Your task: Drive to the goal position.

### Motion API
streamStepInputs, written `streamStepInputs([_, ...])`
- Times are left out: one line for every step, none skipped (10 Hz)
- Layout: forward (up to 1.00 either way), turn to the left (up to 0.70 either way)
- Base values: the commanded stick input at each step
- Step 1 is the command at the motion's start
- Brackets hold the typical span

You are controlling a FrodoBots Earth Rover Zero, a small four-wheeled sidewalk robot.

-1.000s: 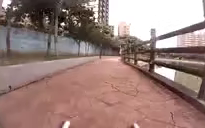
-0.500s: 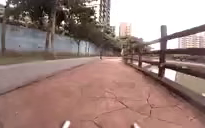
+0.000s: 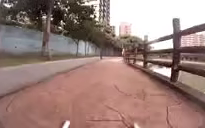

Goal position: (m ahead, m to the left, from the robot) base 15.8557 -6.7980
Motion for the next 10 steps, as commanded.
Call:
streamStepInputs([1.00,0.00])
streamStepInputs([1.00,0.00])
streamStepInputs([1.00,0.00])
streamStepInputs([1.00,0.00])
streamStepInputs([1.00,0.00])
streamStepInputs([1.00,0.00])
streamStepInputs([1.00,0.00])
streamStepInputs([1.00,0.00])
streamStepInputs([1.00,0.00])
streamStepInputs([1.00,0.00])
